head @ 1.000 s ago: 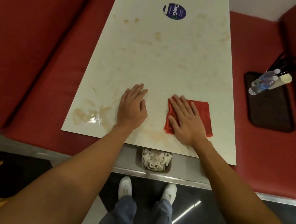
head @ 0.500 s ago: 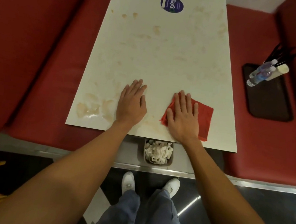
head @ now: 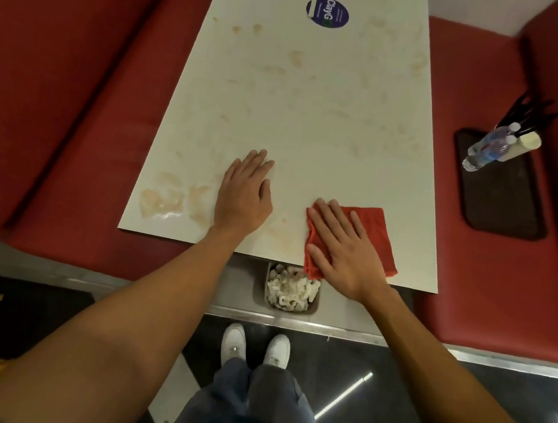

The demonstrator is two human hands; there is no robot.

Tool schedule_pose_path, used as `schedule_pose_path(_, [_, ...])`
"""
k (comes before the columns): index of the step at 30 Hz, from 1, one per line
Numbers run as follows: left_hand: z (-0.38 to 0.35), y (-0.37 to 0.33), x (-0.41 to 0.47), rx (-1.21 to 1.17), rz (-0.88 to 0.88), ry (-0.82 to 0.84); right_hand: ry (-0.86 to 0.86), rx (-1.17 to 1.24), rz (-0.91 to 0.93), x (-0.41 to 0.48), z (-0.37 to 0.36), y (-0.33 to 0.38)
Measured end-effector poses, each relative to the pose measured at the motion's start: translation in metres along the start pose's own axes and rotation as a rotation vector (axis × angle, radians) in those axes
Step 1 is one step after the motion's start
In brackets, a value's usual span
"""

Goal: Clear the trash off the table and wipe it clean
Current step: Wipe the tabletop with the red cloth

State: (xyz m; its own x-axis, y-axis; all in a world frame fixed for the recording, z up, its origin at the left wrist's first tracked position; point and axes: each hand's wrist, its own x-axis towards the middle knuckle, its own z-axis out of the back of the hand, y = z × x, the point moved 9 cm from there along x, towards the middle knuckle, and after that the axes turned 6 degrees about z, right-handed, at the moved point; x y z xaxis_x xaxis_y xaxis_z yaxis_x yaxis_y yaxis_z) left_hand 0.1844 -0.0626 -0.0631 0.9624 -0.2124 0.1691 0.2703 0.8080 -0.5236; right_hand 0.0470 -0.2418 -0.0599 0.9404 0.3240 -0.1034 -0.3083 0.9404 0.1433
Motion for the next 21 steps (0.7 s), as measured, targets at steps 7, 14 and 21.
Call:
schedule_pose_path(7, [0.009, 0.004, -0.004, 0.047, 0.063, -0.078, -0.067, 0.027, -0.288, 0.057, 0.002, 0.008])
schedule_pose_path(14, [0.017, 0.021, -0.014, 0.042, 0.096, -0.043, -0.008, 0.017, -0.108, 0.032, 0.002, -0.018])
schedule_pose_path(21, [0.016, 0.023, -0.011, 0.031, 0.102, -0.018, -0.015, 0.028, 0.03, 0.06, -0.003, 0.036])
